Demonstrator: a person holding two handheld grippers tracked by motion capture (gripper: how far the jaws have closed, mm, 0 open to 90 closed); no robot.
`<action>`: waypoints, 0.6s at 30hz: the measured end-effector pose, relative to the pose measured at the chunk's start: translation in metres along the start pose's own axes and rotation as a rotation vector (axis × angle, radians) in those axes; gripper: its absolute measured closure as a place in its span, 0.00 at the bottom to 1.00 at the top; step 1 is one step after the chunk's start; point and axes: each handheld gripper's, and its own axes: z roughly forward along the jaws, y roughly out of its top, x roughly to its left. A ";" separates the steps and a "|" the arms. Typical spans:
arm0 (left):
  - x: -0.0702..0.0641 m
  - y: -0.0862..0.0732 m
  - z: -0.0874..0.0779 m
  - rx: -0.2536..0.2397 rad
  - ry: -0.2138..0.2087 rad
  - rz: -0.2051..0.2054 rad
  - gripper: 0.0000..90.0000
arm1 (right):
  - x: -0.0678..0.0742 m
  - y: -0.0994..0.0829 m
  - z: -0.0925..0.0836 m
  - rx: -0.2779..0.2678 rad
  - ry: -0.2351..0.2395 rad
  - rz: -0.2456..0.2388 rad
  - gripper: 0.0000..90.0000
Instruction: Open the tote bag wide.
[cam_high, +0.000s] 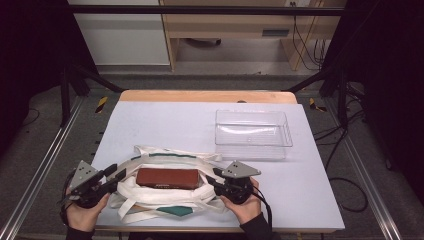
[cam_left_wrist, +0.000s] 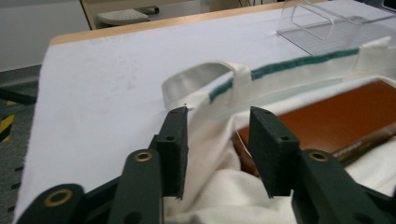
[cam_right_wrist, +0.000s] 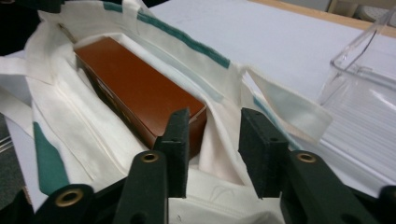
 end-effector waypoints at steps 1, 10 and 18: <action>0.003 0.003 0.001 0.009 0.008 -0.004 0.61 | 0.000 0.003 -0.001 -0.008 0.005 0.000 0.68; 0.025 0.016 0.024 0.061 0.035 -0.043 0.46 | 0.010 0.023 0.014 -0.009 0.061 -0.036 0.48; 0.026 0.009 0.039 0.125 0.013 -0.039 0.47 | 0.020 0.025 0.035 0.029 0.091 -0.067 0.34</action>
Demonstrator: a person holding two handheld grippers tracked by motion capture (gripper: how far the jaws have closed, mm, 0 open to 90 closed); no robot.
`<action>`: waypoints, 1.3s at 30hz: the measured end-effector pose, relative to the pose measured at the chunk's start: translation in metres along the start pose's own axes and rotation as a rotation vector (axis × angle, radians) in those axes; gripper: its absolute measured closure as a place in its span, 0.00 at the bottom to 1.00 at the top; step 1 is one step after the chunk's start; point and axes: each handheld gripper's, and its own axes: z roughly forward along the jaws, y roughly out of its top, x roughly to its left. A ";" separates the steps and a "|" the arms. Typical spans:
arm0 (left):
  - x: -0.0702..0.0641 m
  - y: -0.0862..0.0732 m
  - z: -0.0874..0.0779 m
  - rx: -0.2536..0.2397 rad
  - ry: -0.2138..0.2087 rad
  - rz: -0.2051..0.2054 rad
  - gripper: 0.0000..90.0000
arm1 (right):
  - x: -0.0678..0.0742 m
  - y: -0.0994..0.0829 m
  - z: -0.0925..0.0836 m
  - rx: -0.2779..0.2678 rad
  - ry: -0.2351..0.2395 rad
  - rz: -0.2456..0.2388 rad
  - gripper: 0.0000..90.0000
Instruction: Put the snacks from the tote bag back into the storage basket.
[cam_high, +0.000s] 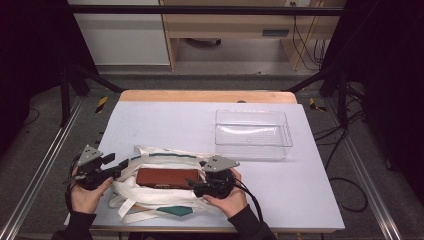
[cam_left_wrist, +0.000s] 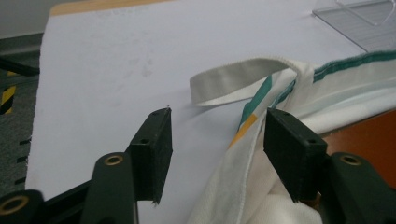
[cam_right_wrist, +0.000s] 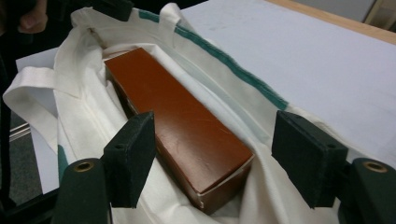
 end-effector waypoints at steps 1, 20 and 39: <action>0.001 -0.001 0.001 0.007 -0.002 0.001 0.49 | 0.001 0.000 0.002 0.005 0.005 -0.006 0.34; 0.000 -0.017 0.022 0.063 -0.030 -0.026 0.90 | 0.004 -0.006 0.039 0.083 0.036 -0.083 0.29; -0.001 -0.019 0.023 0.048 -0.031 -0.046 0.92 | 0.001 -0.002 0.052 0.275 0.048 -0.168 0.35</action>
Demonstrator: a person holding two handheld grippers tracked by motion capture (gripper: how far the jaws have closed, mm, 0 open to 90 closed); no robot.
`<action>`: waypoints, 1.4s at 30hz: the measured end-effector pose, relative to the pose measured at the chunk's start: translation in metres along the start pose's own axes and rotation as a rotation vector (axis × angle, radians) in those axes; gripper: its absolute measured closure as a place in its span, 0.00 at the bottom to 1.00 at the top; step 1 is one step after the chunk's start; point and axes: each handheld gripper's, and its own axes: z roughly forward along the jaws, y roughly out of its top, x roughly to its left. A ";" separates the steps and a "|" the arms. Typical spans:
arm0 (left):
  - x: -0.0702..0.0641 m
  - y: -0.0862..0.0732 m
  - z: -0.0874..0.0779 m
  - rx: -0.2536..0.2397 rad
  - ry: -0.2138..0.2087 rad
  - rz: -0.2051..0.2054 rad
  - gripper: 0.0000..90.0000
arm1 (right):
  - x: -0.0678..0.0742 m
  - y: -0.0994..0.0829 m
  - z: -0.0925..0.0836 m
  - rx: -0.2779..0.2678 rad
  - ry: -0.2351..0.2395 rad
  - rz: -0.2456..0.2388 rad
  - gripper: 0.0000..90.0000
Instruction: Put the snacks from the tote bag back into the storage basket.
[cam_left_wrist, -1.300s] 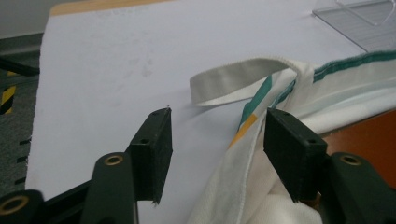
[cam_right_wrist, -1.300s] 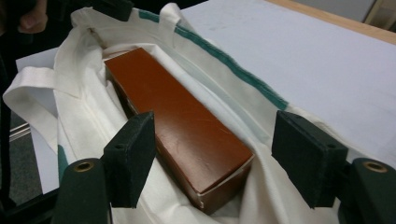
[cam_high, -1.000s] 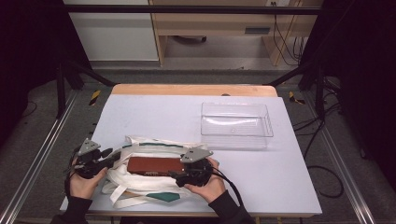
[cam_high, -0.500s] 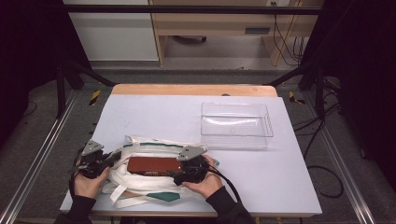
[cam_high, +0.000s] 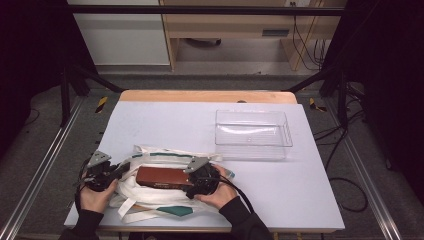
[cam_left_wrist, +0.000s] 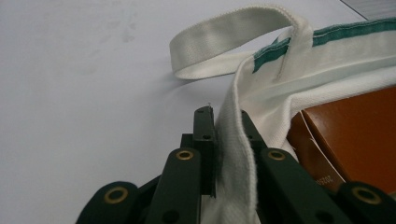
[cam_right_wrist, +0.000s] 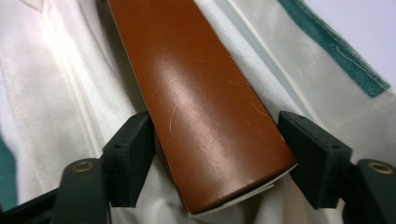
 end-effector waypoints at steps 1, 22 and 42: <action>0.000 0.000 0.000 -0.006 0.002 -0.003 0.92 | 0.000 0.002 -0.003 0.020 0.004 0.002 0.36; 0.000 0.001 -0.005 -0.082 0.028 0.005 0.76 | 0.009 -0.002 -0.016 -0.066 0.024 0.042 0.35; 0.002 -0.001 0.000 -0.041 -0.012 0.021 0.92 | 0.008 0.024 0.015 -0.033 0.091 0.009 0.38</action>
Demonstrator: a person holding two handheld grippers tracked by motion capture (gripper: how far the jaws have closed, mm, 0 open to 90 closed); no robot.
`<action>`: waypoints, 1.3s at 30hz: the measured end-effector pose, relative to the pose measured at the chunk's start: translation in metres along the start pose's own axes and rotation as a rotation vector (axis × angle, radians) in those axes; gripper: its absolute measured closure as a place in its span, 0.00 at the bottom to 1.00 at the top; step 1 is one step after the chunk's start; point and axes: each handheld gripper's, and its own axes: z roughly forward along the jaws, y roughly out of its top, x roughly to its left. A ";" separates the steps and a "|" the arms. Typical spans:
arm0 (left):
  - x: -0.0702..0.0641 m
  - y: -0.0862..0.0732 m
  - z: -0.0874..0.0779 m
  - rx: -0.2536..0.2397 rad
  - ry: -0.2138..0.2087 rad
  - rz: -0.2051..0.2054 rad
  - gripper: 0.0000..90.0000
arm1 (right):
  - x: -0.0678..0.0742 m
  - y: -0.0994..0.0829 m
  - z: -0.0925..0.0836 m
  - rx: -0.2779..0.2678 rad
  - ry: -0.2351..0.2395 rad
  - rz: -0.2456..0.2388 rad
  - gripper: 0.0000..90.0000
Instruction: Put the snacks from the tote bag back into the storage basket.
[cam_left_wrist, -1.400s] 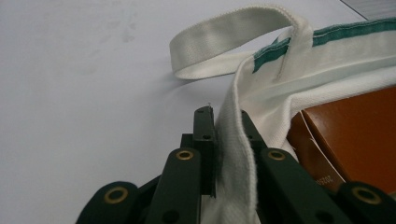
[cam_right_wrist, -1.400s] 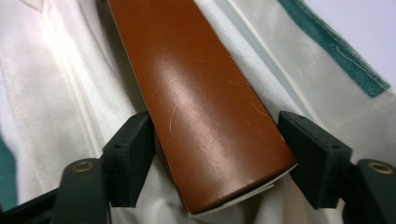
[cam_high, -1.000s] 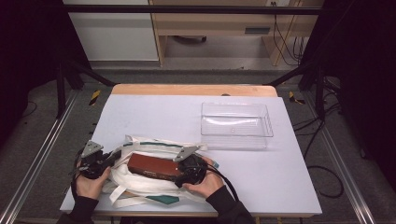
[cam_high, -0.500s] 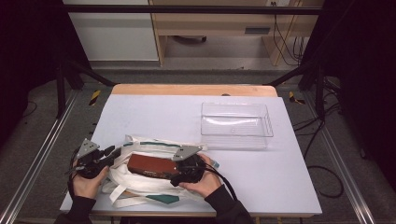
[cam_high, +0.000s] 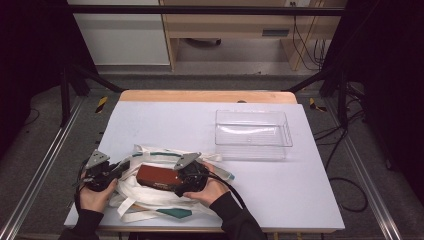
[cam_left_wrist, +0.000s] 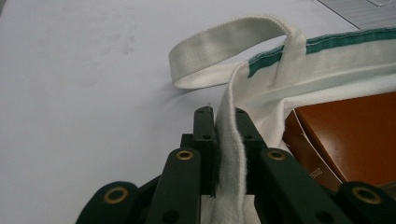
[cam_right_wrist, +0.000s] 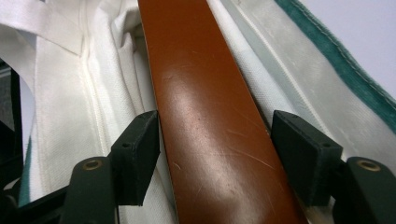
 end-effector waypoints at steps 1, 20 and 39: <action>0.000 0.000 0.000 -0.001 -0.001 -0.002 0.92 | 0.000 0.001 0.002 0.006 0.000 -0.003 0.38; -0.001 0.000 0.000 -0.003 -0.007 -0.010 0.92 | 0.000 0.018 0.023 0.115 0.047 -0.075 0.42; 0.000 0.000 -0.004 -0.020 -0.005 -0.006 0.90 | 0.005 0.038 -0.020 0.074 0.062 -0.117 0.47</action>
